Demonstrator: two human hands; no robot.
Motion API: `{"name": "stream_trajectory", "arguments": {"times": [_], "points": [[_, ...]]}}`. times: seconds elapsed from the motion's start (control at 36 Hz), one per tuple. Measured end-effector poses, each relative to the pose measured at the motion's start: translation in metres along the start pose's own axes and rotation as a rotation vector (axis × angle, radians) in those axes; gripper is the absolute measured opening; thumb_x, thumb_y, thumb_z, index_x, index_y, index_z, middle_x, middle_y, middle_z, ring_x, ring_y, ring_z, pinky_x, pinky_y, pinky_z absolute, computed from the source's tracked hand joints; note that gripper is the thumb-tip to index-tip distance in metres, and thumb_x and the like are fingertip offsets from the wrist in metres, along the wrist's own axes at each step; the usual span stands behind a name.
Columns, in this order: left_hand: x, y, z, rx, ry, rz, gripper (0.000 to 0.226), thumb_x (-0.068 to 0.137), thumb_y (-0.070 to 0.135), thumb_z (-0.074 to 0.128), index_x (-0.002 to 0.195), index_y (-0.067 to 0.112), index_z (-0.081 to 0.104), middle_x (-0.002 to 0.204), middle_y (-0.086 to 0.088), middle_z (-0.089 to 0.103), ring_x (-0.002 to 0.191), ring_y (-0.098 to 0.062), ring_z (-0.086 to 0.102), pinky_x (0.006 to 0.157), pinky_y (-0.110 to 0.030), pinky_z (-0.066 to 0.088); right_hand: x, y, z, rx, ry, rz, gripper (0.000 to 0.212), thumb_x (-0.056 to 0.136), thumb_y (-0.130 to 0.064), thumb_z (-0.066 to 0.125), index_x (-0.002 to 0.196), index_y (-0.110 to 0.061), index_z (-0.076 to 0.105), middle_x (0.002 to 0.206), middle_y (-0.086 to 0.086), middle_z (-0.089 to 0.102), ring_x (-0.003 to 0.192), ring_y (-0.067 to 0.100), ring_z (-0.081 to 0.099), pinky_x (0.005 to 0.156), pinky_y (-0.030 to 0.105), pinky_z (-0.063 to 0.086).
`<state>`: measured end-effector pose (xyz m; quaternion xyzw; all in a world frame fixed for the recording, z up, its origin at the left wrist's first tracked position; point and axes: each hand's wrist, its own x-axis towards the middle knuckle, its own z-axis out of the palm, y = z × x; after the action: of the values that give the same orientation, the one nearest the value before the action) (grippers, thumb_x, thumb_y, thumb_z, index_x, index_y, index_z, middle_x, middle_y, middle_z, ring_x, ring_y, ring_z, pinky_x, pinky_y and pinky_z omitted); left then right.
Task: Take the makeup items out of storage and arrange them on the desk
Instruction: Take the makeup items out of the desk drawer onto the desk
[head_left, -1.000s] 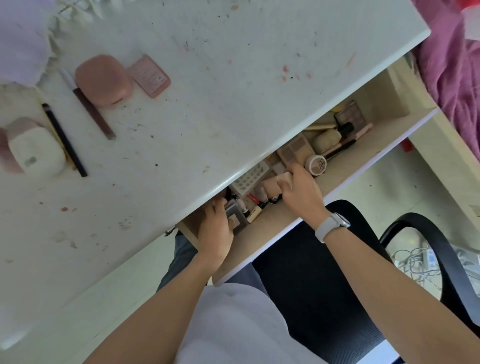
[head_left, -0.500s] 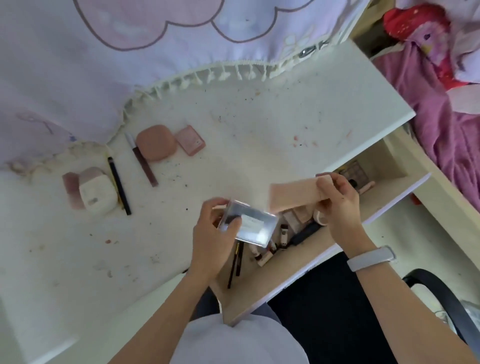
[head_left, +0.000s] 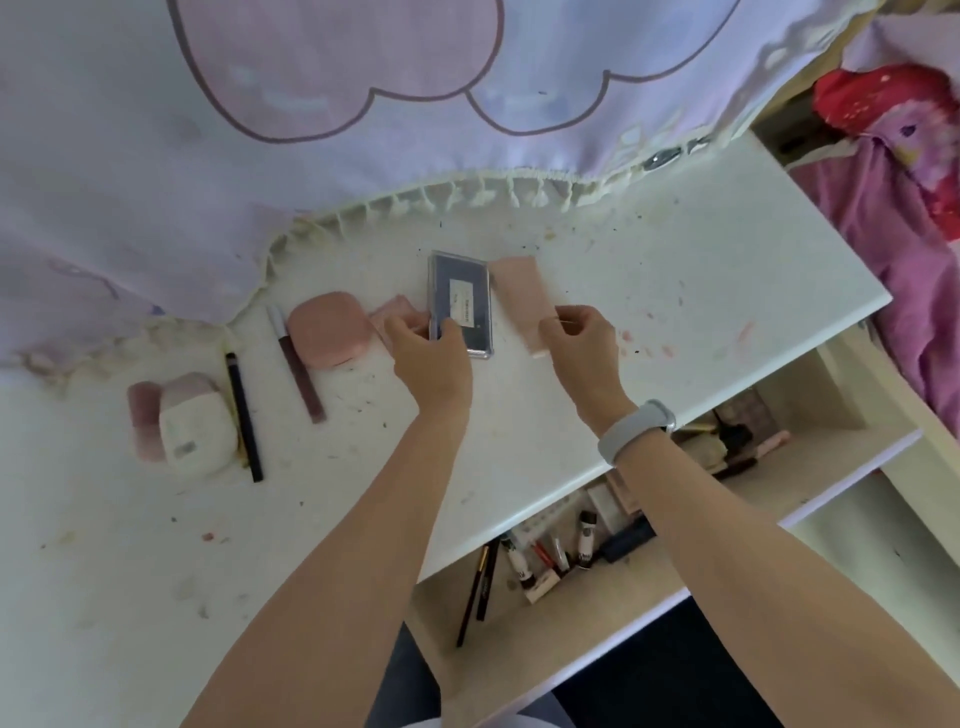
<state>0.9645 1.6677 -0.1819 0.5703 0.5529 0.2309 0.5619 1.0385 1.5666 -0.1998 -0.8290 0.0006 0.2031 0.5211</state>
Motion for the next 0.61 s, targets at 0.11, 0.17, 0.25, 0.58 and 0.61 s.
{"name": "stream_trajectory", "arguments": {"times": [0.11,0.17,0.25,0.58,0.61], "points": [[-0.01,-0.003,0.005,0.13,-0.042,0.026,0.011,0.089,0.008,0.051,0.095,0.012,0.042,0.075,0.012,0.046,0.063,-0.001,0.045,0.049,-0.002,0.036,0.002,0.002,0.005,-0.229,0.003,-0.136,0.023,0.09,-0.016,0.05,0.109,-0.006,0.058,0.085,-0.004,0.058,0.075,0.011,0.054,0.057,0.008,0.037],[-0.017,-0.004,0.004,0.185,-0.097,0.045,0.014,0.089,0.01,0.049,0.102,0.014,0.044,0.082,0.01,0.051,0.069,-0.006,0.049,0.051,-0.007,0.038,0.0,0.004,0.004,-0.306,0.004,-0.166,0.025,0.091,-0.015,0.047,0.111,-0.005,0.058,0.102,0.008,0.058,0.082,0.016,0.05,0.068,0.018,0.035],[-0.026,-0.005,-0.002,0.297,-0.156,0.106,0.03,0.09,0.013,0.047,0.12,0.014,0.051,0.108,0.002,0.059,0.096,-0.017,0.054,0.074,-0.021,0.041,-0.007,0.006,-0.002,-0.346,-0.037,-0.216,0.03,0.093,-0.014,0.044,0.119,-0.004,0.055,0.108,0.01,0.05,0.093,0.022,0.051,0.077,0.018,0.032],[-0.125,-0.065,-0.068,0.391,-0.592,0.531,0.026,0.091,0.006,0.051,0.116,0.01,0.056,0.11,0.002,0.057,0.095,-0.009,0.055,0.079,-0.017,0.046,-0.108,0.084,-0.084,-0.348,-0.046,-0.242,0.02,0.094,-0.011,0.046,0.111,-0.015,0.056,0.093,-0.006,0.06,0.072,-0.005,0.052,0.063,0.009,0.042],[-0.135,-0.077,-0.075,0.428,-0.661,0.56,0.024,0.091,0.006,0.052,0.114,0.008,0.058,0.108,-0.001,0.059,0.094,-0.012,0.057,0.079,-0.02,0.048,-0.116,0.097,-0.09,-0.432,-0.081,-0.223,0.019,0.093,-0.012,0.046,0.109,-0.016,0.058,0.091,-0.008,0.06,0.072,-0.003,0.051,0.064,0.011,0.041]]}}
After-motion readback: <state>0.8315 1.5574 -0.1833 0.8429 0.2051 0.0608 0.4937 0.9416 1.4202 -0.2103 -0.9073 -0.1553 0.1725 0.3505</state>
